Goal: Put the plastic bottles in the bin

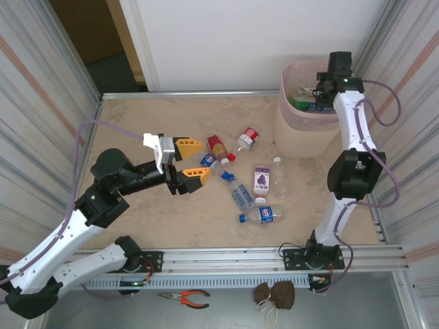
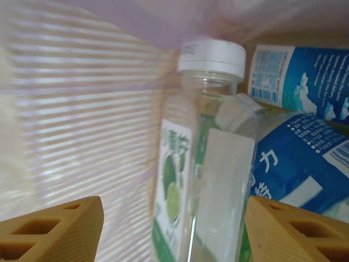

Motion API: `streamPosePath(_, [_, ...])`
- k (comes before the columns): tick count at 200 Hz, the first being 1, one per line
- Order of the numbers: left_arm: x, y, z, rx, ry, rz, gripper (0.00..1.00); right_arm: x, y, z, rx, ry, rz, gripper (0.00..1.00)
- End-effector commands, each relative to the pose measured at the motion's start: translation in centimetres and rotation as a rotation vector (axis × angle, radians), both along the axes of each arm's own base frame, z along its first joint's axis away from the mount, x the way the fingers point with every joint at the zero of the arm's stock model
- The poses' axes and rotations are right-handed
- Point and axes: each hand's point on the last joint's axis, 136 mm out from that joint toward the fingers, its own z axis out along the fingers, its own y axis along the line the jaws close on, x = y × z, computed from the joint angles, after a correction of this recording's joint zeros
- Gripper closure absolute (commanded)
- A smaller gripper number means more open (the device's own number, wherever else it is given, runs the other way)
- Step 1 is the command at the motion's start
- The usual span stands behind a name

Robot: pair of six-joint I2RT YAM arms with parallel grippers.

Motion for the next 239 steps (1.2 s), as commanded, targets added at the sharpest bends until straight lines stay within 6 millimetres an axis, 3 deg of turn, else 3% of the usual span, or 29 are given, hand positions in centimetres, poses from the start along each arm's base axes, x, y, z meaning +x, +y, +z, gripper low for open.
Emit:
streamPosePath(1, [0.2, 0.3, 1.0, -0.034, -0.024, 0.019, 0.27, -2.8, -1.6, 4.7, -0.08, -0.063, -0.021, 0.32])
streamPosePath(33, [0.6, 0.2, 0.7, -0.028, -0.012, 0.032, 0.27, -4.0, -1.0, 7.0, -0.129, -0.112, 0.053, 0.33])
streamPosePath(70, [1.2, -0.2, 0.2, -0.017, 0.013, 0.041, 0.27, -4.8, 1.4, 10.3, -0.279, -0.225, 0.262, 0.36])
streamPosePath(73, [1.3, -0.2, 0.2, -0.016, 0.015, 0.044, 0.27, -4.9, 1.6, 9.6, -0.297, -0.216, 0.284, 0.36])
streamPosePath(127, [3.5, -0.6, -1.3, 0.018, 0.082, 0.114, 0.27, -9.6, 4.8, 11.5, -0.629, -0.207, 0.539, 0.37])
streamPosePath(185, [6.5, -0.1, -3.5, 0.031, 0.192, 0.206, 0.27, -15.8, 10.2, 10.9, -0.925, -0.119, 0.837, 0.37])
streamPosePath(212, [8.1, 0.7, -4.9, 0.047, 0.232, 0.28, 0.27, -18.3, 13.3, 9.5, -1.018, -0.065, 0.955, 0.38])
streamPosePath(239, [9.7, 2.2, -6.9, 0.058, 0.298, 0.36, 0.27, -20.4, 16.8, 7.0, -1.074, -0.007, 1.099, 0.39])
